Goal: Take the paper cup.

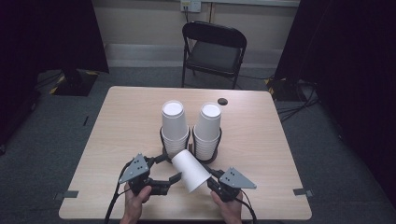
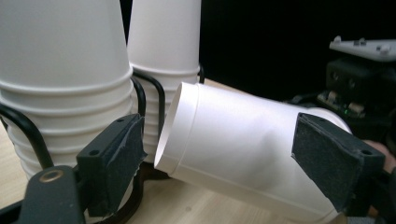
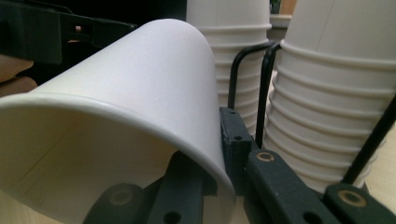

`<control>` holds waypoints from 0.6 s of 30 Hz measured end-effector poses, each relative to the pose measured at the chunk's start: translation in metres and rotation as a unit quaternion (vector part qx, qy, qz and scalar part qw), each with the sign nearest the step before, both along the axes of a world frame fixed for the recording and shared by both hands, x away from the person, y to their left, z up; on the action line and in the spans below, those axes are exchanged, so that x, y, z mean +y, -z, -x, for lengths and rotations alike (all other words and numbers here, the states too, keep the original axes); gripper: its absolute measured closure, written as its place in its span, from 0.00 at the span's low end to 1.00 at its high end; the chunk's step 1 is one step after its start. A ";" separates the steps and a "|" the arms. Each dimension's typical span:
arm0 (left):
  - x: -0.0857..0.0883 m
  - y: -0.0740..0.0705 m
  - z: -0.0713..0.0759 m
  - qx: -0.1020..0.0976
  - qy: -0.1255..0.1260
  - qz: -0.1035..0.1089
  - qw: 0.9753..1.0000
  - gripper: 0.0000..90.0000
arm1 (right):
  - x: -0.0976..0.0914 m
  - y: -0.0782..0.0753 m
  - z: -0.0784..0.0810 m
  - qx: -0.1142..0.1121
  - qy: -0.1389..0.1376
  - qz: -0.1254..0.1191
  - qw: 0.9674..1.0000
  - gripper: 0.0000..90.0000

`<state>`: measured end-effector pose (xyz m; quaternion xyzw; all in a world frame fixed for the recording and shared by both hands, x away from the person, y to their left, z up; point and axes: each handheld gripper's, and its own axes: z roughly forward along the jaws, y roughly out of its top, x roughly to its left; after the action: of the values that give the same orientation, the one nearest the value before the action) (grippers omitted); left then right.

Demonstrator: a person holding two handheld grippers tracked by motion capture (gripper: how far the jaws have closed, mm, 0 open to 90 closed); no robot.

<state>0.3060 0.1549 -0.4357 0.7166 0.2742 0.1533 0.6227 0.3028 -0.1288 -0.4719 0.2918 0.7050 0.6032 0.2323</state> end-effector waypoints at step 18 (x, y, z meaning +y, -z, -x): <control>0.005 0.003 -0.003 -0.022 0.021 -0.043 0.999 0.18 | -0.002 -0.014 -0.017 0.100 -0.050 0.051 0.992 0.97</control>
<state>0.3093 0.1604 -0.4388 0.7447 0.2383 0.1674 0.6005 0.3200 -0.1307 -0.4577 0.3029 0.7681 0.5454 0.1443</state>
